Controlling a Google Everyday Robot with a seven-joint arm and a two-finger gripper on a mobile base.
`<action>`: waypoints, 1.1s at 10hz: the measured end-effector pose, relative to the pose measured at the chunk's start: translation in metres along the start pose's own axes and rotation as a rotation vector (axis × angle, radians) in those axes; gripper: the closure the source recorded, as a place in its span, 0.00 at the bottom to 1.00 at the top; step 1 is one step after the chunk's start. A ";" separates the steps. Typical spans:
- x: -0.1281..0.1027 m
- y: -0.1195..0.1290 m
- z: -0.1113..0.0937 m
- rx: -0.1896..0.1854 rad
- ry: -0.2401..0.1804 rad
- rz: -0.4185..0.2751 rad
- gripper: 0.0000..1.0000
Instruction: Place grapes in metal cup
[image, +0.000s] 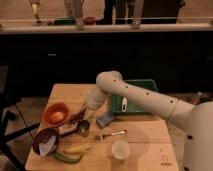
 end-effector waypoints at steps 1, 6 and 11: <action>-0.001 0.003 0.001 -0.001 -0.003 0.001 0.95; -0.006 0.010 0.004 -0.006 -0.015 -0.001 0.85; -0.006 0.019 0.005 -0.007 -0.027 0.005 0.76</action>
